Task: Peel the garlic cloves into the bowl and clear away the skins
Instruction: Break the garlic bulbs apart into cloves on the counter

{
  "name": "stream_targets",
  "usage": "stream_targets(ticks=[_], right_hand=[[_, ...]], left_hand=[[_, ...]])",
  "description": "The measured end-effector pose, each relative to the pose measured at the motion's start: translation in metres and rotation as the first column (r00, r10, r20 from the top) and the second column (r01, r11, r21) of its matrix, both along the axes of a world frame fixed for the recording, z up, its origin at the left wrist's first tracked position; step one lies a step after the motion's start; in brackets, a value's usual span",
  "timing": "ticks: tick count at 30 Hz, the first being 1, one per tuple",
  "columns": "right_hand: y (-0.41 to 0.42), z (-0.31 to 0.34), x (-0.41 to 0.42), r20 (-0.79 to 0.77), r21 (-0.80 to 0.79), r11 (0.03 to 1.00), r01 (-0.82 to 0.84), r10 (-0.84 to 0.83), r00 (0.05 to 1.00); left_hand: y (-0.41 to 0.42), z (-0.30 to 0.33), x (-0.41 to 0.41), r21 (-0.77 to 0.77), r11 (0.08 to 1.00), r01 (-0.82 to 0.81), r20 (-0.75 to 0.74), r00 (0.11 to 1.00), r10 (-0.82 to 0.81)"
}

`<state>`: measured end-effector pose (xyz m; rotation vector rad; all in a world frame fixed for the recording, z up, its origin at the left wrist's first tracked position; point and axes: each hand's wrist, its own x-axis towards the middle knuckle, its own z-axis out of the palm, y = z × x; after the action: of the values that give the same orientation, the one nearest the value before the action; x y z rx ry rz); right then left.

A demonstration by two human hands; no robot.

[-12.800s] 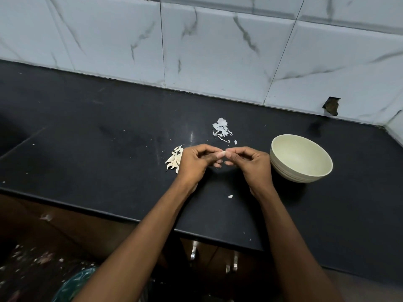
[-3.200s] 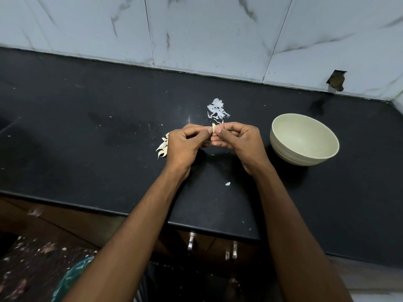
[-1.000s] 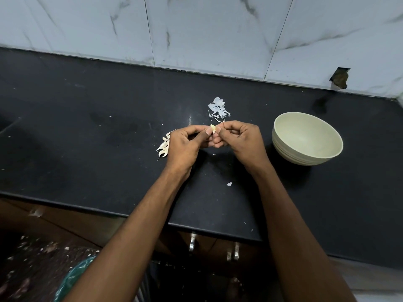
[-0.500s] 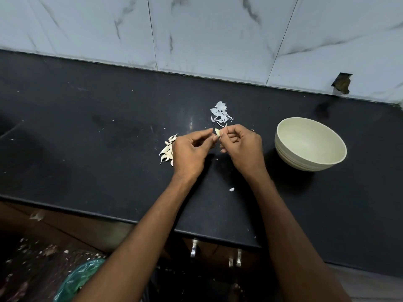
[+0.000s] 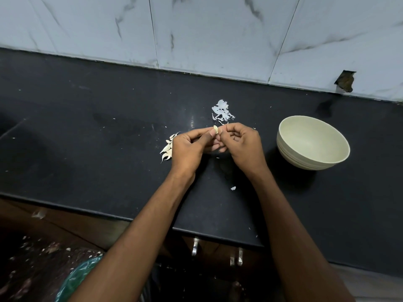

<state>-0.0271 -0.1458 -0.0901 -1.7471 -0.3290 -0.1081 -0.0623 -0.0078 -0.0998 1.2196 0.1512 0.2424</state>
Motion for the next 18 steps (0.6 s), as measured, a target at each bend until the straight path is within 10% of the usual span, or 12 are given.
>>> stream_targets(ticks=[18], right_hand=[[-0.0048, 0.0084, -0.0024, -0.079, 0.076, 0.996, -0.053, 0.059, 0.995]], left_hand=[[0.004, 0.0078, -0.0023, -0.042, 0.996, 0.082, 0.021, 0.996, -0.081]])
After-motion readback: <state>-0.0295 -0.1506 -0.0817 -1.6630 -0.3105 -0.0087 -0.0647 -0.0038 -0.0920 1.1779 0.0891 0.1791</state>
